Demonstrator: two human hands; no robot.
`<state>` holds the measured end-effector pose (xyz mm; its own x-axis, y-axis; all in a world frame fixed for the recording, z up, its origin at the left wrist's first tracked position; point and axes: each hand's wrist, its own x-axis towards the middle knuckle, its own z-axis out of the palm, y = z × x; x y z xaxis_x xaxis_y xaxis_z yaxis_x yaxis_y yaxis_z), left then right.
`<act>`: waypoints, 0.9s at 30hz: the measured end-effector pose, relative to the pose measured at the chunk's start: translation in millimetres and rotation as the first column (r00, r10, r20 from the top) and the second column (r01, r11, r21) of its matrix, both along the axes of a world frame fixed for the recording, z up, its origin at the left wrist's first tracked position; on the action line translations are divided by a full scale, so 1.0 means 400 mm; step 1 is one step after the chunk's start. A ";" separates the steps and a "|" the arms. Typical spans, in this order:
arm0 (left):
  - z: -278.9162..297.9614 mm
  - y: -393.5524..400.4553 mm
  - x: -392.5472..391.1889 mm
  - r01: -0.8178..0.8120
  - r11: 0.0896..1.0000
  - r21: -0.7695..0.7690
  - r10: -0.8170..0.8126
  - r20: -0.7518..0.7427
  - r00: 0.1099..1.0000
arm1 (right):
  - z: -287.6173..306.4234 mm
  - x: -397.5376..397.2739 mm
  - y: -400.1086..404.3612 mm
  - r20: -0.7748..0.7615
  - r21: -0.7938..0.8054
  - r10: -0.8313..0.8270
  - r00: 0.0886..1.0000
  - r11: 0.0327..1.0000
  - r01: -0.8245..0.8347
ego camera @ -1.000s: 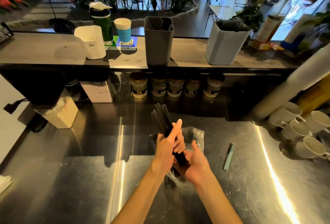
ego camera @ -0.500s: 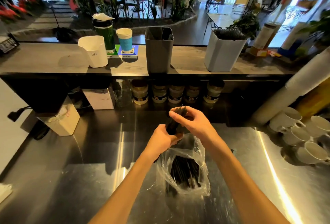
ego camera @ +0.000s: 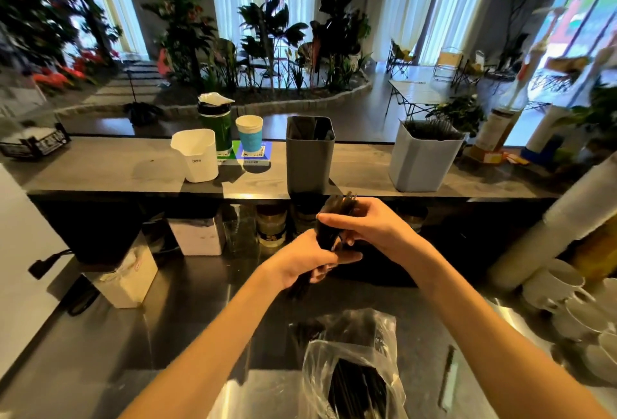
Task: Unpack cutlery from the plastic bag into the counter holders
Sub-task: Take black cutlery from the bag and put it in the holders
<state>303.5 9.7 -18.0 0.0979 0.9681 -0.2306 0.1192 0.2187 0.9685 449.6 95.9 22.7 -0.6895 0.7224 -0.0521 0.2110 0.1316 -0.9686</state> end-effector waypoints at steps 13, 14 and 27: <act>0.357 0.273 -0.227 -0.140 0.873 0.467 0.237 -0.155 0.959 | 0.369 -0.148 0.244 -0.271 0.598 -0.113 0.956 0.759 0.259; 0.374 0.288 -0.247 -0.154 0.869 0.470 0.265 -0.179 0.948 | 0.382 -0.163 0.264 -0.279 0.633 -0.115 0.954 0.725 0.272; 0.341 0.372 -0.368 -0.174 0.910 0.377 0.370 -0.548 0.750 | 0.219 -0.337 0.392 0.140 0.567 -0.129 0.982 0.823 0.027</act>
